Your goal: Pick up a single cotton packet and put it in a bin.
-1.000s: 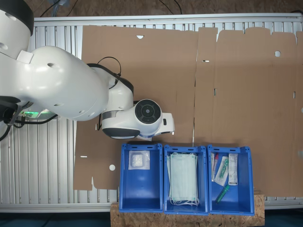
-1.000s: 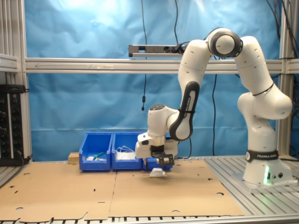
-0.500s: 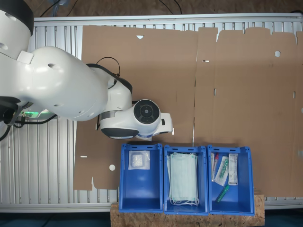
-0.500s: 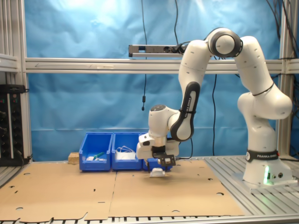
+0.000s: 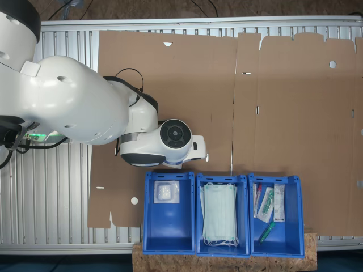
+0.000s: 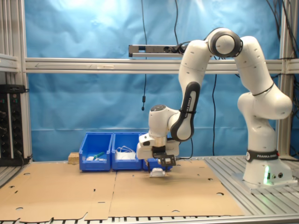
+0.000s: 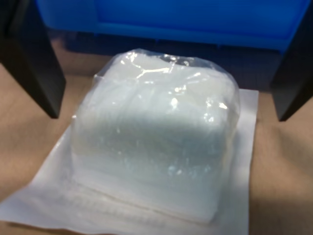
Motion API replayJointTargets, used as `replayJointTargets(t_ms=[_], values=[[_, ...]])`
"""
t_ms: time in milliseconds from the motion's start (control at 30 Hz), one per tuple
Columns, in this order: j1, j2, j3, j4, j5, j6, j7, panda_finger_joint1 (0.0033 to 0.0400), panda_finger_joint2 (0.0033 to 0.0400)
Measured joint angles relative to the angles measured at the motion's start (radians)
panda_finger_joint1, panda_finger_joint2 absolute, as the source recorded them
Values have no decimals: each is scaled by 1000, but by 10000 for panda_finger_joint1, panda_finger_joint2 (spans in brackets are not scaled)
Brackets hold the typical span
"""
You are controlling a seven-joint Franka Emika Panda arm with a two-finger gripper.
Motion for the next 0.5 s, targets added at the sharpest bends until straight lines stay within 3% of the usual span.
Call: replayJointTargets(t_ms=[200, 233, 367, 400, 500], values=[[0, 0, 0, 0, 0, 0, 0, 400, 400], [0, 0, 0, 0, 0, 0, 0, 289, 289], [0, 0, 0, 0, 0, 0, 0, 289, 289], [0, 0, 0, 0, 0, 0, 0, 199, 199], [0, 0, 0, 0, 0, 0, 0, 199, 199]])
